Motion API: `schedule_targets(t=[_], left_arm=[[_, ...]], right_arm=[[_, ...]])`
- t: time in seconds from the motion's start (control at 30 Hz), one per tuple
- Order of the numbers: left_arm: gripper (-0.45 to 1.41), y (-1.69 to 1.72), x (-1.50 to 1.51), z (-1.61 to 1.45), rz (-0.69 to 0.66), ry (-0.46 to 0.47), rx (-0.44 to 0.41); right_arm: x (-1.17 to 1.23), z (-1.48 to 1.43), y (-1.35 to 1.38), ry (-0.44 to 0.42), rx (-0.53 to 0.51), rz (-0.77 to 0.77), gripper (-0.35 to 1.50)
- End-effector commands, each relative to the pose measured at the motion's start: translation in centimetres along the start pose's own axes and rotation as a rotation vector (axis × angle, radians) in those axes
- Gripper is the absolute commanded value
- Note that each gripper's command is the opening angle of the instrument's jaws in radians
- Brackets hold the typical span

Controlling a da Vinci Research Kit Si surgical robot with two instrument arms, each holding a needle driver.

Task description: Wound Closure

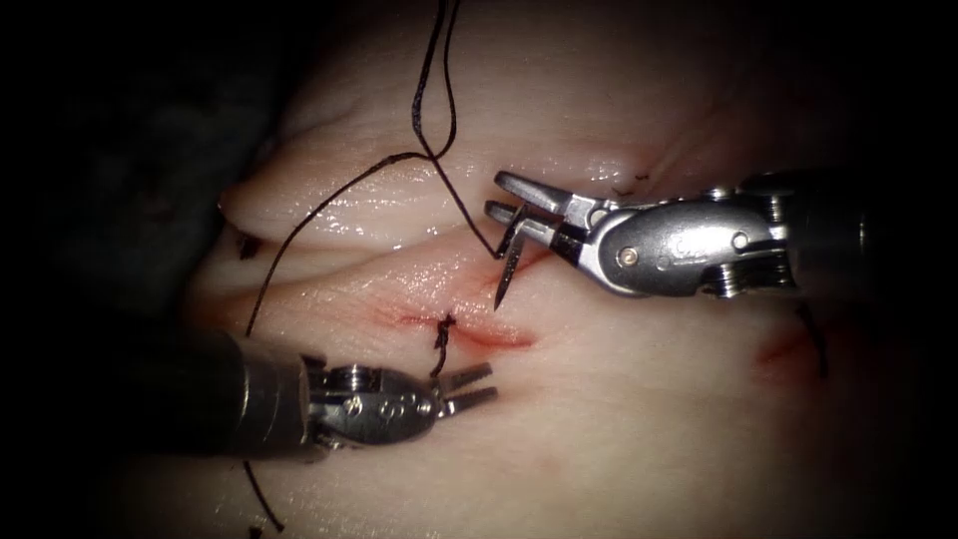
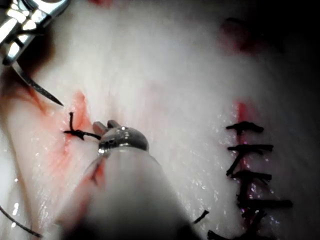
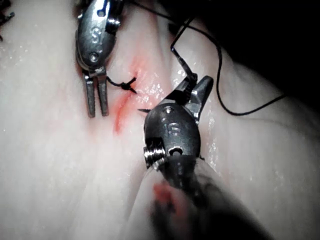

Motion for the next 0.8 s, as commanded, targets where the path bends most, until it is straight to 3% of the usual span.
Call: schedule_targets(t=[0.03, 0.57, 0.8], left_arm=[[0.15, 0.05, -0.01, 0.04, -0.001, 0.001, -0.003], [0.17, 0.06, 0.03, -0.01, -0.007, -0.002, -0.006], [0.19, 0.03, 0.1, -0.07, -0.014, -0.004, -0.014]], right_arm=[[-0.05, 0.09, -0.08, -0.007, 0.001, -0.006, -0.35], [-0.11, 0.11, -0.19, -0.072, -0.007, -0.125, -0.35], [-0.14, 0.2, -0.5, -0.091, 0.02, -0.182, -0.35]])
